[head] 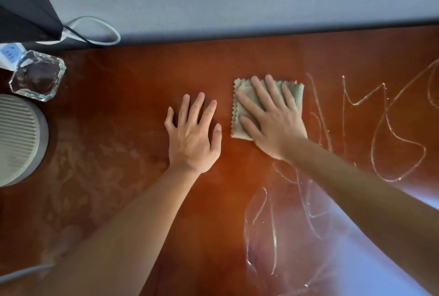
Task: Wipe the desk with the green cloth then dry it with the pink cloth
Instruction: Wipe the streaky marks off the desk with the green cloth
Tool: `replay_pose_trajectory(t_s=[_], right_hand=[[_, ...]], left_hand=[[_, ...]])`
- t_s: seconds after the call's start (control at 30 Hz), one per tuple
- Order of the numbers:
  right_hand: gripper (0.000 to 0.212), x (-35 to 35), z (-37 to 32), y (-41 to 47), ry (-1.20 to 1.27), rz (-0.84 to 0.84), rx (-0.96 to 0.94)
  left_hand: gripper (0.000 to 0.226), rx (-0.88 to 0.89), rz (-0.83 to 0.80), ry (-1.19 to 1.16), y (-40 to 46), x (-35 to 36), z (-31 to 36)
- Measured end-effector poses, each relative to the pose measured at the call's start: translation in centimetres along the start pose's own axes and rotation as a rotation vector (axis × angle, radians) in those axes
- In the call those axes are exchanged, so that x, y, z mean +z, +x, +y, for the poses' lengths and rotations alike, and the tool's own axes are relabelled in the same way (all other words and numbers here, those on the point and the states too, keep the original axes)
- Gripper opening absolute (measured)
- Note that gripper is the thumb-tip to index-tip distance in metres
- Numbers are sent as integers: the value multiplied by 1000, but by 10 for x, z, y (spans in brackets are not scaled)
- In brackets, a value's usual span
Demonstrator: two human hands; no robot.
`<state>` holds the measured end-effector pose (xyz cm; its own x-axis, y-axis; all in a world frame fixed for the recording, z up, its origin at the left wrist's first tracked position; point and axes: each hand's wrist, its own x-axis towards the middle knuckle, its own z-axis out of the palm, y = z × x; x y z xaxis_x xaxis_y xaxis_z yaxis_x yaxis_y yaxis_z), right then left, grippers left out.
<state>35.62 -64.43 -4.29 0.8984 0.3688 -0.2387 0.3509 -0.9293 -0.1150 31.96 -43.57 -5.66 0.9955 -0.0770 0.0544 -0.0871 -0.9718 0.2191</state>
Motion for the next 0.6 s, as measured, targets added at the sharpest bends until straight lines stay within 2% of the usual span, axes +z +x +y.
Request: replay_pose_trajectory(t_s=[0.13, 0.27, 0.47, 0.6], right_hand=[[60, 28, -36, -88, 20, -44, -95], [60, 22, -24, -69, -16, -68, -155], [63, 6, -15, 2, -37, 5, 58], [63, 17, -32, -28, 15, 31, 82]], left_hand=[[56, 14, 10, 23, 1, 2, 0], [53, 13, 2, 2, -1, 2, -1], [58, 9, -30, 5, 1, 1, -1], [57, 11, -44, 25, 1, 1, -2]])
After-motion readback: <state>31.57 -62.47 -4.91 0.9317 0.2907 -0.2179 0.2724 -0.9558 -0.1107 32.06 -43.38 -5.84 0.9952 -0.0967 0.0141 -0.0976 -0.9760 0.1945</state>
